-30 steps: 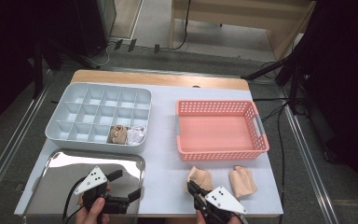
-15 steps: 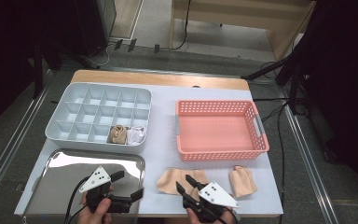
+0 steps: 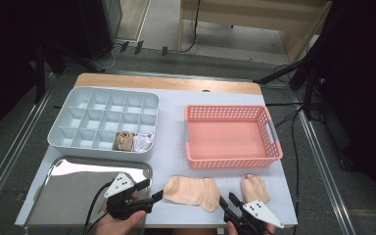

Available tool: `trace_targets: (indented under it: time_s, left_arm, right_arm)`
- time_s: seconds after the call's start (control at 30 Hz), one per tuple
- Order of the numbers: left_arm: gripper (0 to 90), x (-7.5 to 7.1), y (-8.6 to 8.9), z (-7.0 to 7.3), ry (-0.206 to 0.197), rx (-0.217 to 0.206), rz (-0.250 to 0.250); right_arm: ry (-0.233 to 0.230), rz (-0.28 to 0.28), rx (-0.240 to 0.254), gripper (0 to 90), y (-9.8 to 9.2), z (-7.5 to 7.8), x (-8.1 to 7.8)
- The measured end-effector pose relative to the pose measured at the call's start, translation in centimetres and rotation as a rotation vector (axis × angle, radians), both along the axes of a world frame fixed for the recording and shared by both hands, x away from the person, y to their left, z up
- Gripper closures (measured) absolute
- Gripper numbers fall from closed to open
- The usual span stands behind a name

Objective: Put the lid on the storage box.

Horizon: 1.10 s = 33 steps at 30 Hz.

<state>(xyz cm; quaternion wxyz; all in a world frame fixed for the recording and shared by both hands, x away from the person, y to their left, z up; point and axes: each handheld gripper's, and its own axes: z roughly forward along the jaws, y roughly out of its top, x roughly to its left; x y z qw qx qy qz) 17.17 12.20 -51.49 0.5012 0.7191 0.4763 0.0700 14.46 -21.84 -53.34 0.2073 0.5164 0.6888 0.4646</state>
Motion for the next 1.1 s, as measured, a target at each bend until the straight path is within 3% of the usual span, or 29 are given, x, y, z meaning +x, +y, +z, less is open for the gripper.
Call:
trace_targets:
  time_s: [0.07,0.13,0.17,0.27,0.33,0.47,0.5,0.53,0.77,0.93,0.97,1.03,1.1]
  left_arm:
    - [45.5,0.3,-0.7,-0.1,0.032,0.004,0.015]
    - [50.4,0.6,-1.1,-0.3,0.064,-0.018,0.033]
    - [52.4,0.6,-1.1,-0.3,0.064,-0.018,0.033]
    - [60.2,1.1,-1.8,-0.9,0.103,0.017,0.026]
    - [68.5,1.1,-2.0,-0.9,0.102,0.048,0.04]
    - [81.8,1.3,-2.2,-1.0,0.116,0.062,0.039]
    - [85.9,1.4,-2.1,-1.0,0.119,0.072,0.028]
    - [87.5,1.4,-2.1,-1.0,0.117,0.077,0.028]
    - [89.6,1.3,-2.0,-1.0,0.119,0.081,0.014]
    - [89.7,1.3,-2.2,-1.0,0.118,0.08,0.009]
    - [89.1,1.2,-2.5,-1.1,0.116,0.095,0.002]
    - [83.3,1.1,-2.6,-1.1,0.1,0.097,0.006]
    - [67.0,1.1,-2.3,-0.8,0.079,0.063,0.035]
  right_arm:
    - [0.008,-0.017,-0.008,58.8,0.3,-0.4,0.3]
    - [0.0,-0.027,-0.022,60.4,0.6,-0.7,0.5]
    - [0.0,-0.027,-0.022,60.4,0.6,-0.7,0.5]
    - [0.012,-0.001,-0.017,67.6,1.0,-1.1,0.6]
    - [0.007,0.004,-0.026,67.0,1.2,-1.4,0.6]
    - [0.013,0.01,-0.038,69.1,1.3,-1.3,0.6]
    - [0.018,0.016,-0.042,78.3,1.2,-1.2,0.6]
    - [0.019,0.031,-0.041,81.3,1.1,-1.3,0.7]
    - [0.021,0.045,-0.042,85.3,0.2,-0.6,1.0]
    - [-0.001,0.029,-0.072,85.4,-0.6,-0.3,1.6]
    - [-0.004,0.023,-0.11,84.1,-0.6,-0.6,1.8]
    - [0.0,0.027,-0.099,75.5,-0.6,-0.8,1.9]
    - [-0.015,0.02,-0.069,69.0,-0.8,-0.5,1.8]
